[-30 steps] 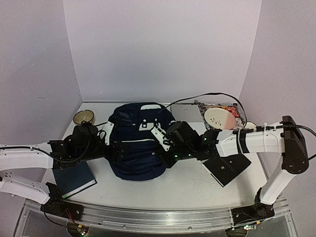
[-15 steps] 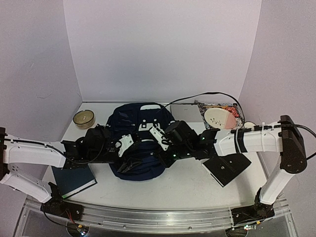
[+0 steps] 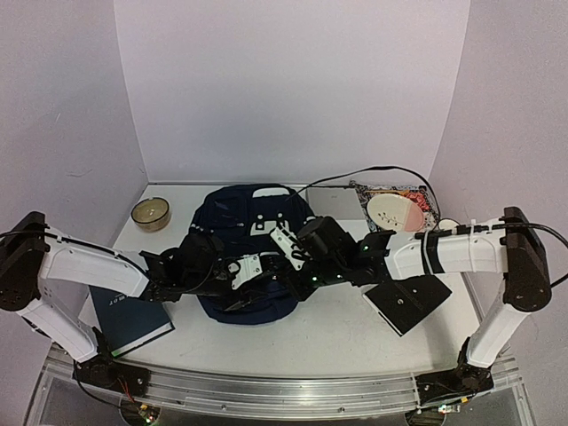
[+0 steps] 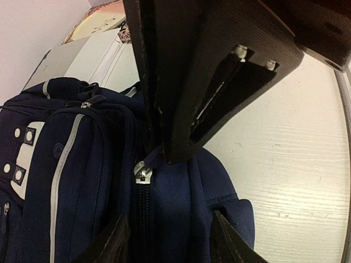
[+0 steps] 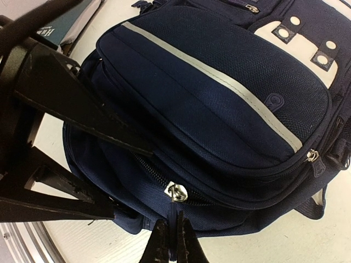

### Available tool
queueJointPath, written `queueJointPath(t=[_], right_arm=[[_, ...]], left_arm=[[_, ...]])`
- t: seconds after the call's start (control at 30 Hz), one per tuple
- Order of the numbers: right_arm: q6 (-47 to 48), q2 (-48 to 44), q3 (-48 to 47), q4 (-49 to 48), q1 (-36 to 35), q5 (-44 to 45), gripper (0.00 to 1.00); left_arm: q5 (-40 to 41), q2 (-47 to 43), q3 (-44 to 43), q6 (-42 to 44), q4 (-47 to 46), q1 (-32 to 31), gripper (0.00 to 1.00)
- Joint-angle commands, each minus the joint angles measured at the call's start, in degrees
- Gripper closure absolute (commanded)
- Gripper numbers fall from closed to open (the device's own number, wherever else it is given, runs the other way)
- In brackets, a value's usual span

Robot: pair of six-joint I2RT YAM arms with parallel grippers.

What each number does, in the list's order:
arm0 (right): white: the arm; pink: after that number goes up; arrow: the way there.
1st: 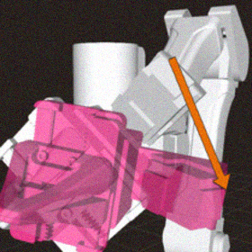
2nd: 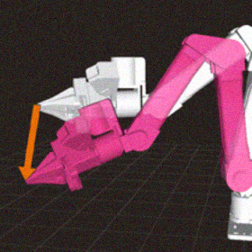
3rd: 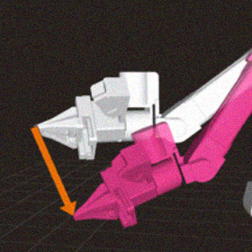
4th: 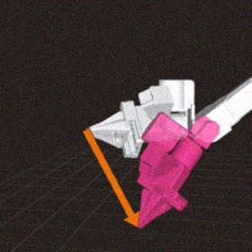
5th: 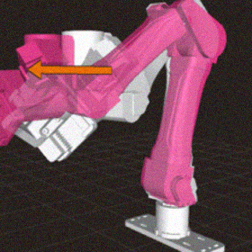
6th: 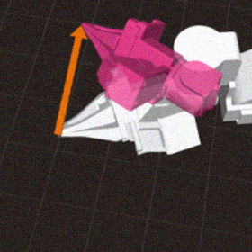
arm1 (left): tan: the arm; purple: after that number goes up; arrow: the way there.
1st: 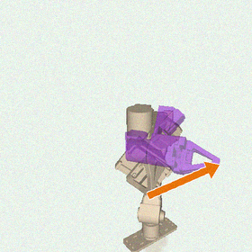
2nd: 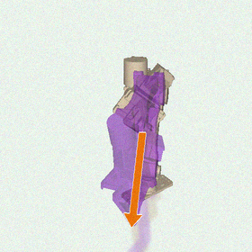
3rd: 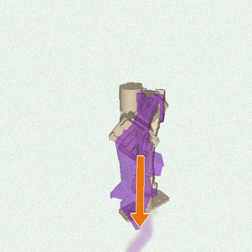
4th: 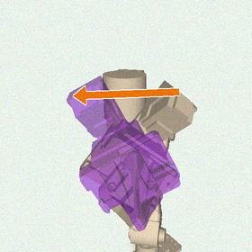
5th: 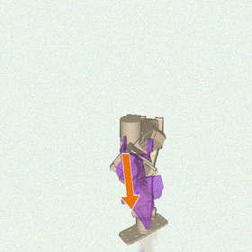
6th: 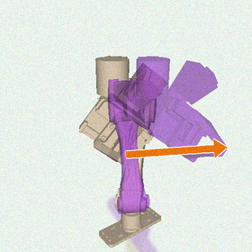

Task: Pack the student bag
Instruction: Hold the second largest pocket of the student bag.

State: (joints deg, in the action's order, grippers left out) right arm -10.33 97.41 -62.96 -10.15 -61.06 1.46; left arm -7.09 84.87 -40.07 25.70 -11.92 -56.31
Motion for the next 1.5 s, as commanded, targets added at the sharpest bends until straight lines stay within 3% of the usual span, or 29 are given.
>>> queueJointPath(t=[0.0, 0.1, 0.17, 0.43, 0.5, 0.67, 0.8, 0.9, 1.03, 1.47], right_arm=[[0.4, -0.4, -4.2, -2.9, -1.3, -3.9, 1.0], [0.5, -0.1, -4.9, -2.8, -1.2, -4.2, 1.0], [0.6, 0.2, -5.5, -2.6, -1.3, -4.4, 1.0], [1.5, -0.4, -5.7, -1.0, -1.5, -1.7, 1.0], [1.8, -0.9, -5.1, -0.6, -1.5, 0.7, 1.0], [2.5, -2.8, -3.4, 0.7, -1.2, 7.5, 1.0], [2.6, -3.6, -3.7, 1.5, -0.9, 7.0, 1.0], [2.8, -3.2, -4.8, 1.8, -0.9, 3.9, 1.0], [2.9, -2.2, -6.0, 1.9, -0.9, 2.6, 1.0], [3.3, -2.0, -8.8, 2.3, -1.5, -1.9, 1.0]], left_arm=[[2.9, 0.3, -1.5, 1.6, -3.5, 0.0, 0.48], [3.2, 0.4, -1.1, 2.5, -4.0, 0.0, 0.5], [3.6, 1.4, -1.1, 2.5, -4.2, 0.0, 0.56], [5.7, 1.8, -0.5, 1.2, -4.9, 0.0, 0.99], [6.2, 0.8, 0.4, 0.7, -4.9, 0.0, 1.0], [6.5, -3.2, 3.5, -1.0, -4.8, 0.0, 1.0], [6.5, -5.9, 5.4, -1.4, -4.8, 0.0, 0.98], [6.6, -6.6, 5.4, -0.4, -4.8, 0.0, 0.71], [6.6, -6.7, 4.3, 2.2, -4.8, 0.0, 0.54], [10.4, 0.2, -0.7, 5.8, -5.0, -0.6, 0.5]])
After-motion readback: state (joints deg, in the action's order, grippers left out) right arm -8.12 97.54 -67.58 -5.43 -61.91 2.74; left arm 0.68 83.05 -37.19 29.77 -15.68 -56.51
